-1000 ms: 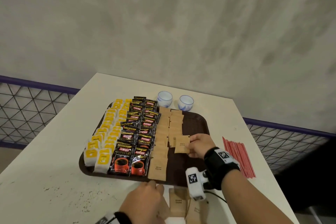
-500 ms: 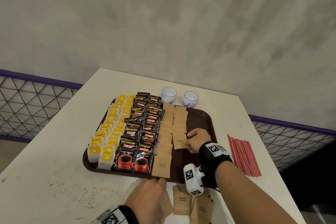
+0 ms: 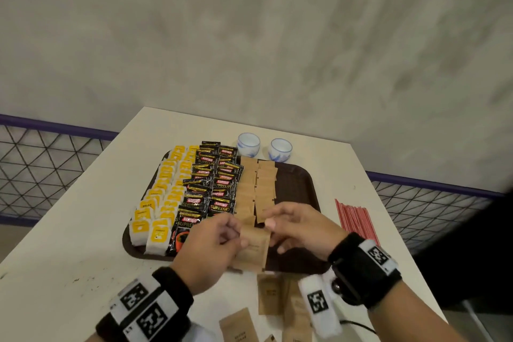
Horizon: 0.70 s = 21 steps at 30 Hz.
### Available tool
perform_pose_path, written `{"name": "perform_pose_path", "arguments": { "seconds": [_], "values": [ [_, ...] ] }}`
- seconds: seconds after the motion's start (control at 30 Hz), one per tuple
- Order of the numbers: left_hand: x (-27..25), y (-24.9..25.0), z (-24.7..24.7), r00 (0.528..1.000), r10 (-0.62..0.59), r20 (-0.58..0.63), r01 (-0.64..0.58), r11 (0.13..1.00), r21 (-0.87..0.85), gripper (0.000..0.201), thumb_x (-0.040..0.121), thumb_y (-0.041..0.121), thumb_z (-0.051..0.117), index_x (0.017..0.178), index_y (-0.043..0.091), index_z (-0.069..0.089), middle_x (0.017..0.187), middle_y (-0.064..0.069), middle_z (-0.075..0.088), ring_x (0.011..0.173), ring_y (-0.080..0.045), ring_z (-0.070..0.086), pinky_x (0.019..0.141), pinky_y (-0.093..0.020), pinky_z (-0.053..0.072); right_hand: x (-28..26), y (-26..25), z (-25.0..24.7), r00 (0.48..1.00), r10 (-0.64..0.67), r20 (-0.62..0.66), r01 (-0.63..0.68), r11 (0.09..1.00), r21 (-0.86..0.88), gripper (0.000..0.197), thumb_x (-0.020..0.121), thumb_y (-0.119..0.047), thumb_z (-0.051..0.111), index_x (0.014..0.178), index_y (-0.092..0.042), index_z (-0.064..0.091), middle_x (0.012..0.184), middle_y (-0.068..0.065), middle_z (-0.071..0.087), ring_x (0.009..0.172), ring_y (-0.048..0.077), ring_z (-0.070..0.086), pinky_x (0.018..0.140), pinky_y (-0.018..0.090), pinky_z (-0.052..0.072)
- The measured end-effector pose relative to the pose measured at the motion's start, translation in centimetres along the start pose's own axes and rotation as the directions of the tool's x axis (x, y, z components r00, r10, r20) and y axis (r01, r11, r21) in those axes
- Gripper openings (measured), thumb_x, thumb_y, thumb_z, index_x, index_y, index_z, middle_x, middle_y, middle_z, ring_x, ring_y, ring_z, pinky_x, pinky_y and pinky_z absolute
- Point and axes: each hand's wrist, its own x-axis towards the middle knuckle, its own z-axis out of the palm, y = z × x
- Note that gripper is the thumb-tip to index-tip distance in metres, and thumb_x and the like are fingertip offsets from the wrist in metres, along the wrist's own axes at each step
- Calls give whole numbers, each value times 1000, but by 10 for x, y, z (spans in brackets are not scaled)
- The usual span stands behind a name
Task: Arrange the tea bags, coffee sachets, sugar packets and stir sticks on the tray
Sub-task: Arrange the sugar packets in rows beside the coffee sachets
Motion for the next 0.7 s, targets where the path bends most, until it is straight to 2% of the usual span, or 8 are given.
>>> {"name": "perform_pose_path", "arguments": {
  "seconds": [0.07, 0.13, 0.2, 0.27, 0.33, 0.4, 0.47, 0.7],
  "values": [
    [1, 7, 3, 1000, -17, -11, 16, 997, -80, 11, 81, 6, 69, 87, 10, 61, 74, -9, 65, 65, -18, 61, 64, -37, 56, -17, 4, 11, 996, -54, 65, 52, 998, 31, 21, 83, -13, 71, 103, -14, 64, 80, -3, 70, 72, 13, 66, 61, 25, 57],
    [-3, 10, 8, 1000, -13, 4, 14, 995, -100, 12, 81, 7, 69, 88, 11, 61, 77, -8, 65, 67, -17, 62, 66, -39, 57, -23, 12, 17, 996, -86, -14, 85, 996, -33, 17, 84, -5, 69, 99, -13, 66, 72, -1, 67, 65, 12, 63, 56, 24, 56],
    [-10, 6, 13, 999, -28, 41, 29, 998, -46, 17, 80, 14, 72, 93, 18, 61, 86, 1, 65, 72, -9, 63, 65, -28, 57, -19, 16, 12, 988, -87, -129, 72, 991, -111, 18, 84, -2, 69, 99, -10, 65, 71, 2, 68, 63, 15, 64, 55, 24, 55],
    [-20, -2, 18, 989, -70, 130, 36, 968, 246, 36, 76, 31, 75, 107, 28, 57, 104, 14, 60, 86, -3, 60, 72, -18, 52, -5, 22, -6, 958, -42, -282, 7, 992, -125, 19, 82, -2, 71, 97, -9, 62, 79, 8, 72, 69, 19, 68, 57, 26, 55],
    [-27, -15, 23, 956, -135, 261, -38, 823, 566, 55, 76, 38, 73, 125, 30, 49, 123, 14, 51, 108, -7, 52, 92, -23, 47, 15, 28, -25, 908, 57, -414, -90, 994, -61, 21, 80, 0, 72, 92, -10, 59, 90, 16, 72, 76, 25, 70, 61, 28, 55],
    [-29, -25, 31, 916, -203, 345, -136, 653, 745, 51, 86, 25, 60, 134, 22, 42, 137, 2, 41, 126, -18, 40, 104, -34, 39, 35, 33, -37, 879, 152, -453, -179, 984, -16, 21, 80, 3, 70, 90, -9, 56, 98, 18, 70, 84, 29, 71, 63, 30, 56],
    [-29, -30, 37, 897, -243, 369, -187, 547, 816, 45, 93, 13, 47, 136, 14, 38, 139, -7, 35, 130, -25, 33, 106, -40, 36, 52, 37, -40, 867, 212, -450, -234, 972, 8, 22, 82, 8, 67, 92, -8, 55, 101, 18, 69, 84, 28, 69, 60, 30, 57],
    [-21, -36, 41, 865, -303, 400, -202, 520, 830, 32, 91, 3, 43, 123, 6, 46, 128, -12, 52, 119, -28, 49, 103, -39, 41, 82, 33, -36, 850, 221, -478, -333, 929, -162, 20, 81, 4, 69, 89, -13, 64, 94, 10, 72, 78, 19, 68, 54, 23, 52]
  ]
}}
